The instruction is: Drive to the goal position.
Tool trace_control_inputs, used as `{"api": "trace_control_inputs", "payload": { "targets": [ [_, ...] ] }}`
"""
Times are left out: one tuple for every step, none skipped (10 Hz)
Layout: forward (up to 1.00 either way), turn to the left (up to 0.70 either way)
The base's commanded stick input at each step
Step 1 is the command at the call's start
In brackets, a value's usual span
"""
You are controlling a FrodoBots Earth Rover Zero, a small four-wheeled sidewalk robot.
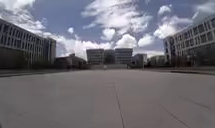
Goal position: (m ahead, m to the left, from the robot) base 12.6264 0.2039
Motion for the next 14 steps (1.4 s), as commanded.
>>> {"api": "trace_control_inputs", "payload": {
  "targets": [
    [1.0,0.02],
    [1.0,0.02],
    [1.0,0.02],
    [1.0,0.02],
    [1.0,0.02],
    [1.0,0.02],
    [1.0,0.02],
    [1.0,0.02],
    [1.0,0.02],
    [1.0,0.02],
    [1.0,0.02],
    [1.0,0.02],
    [1.0,0.02],
    [1.0,0.02]
  ]
}}
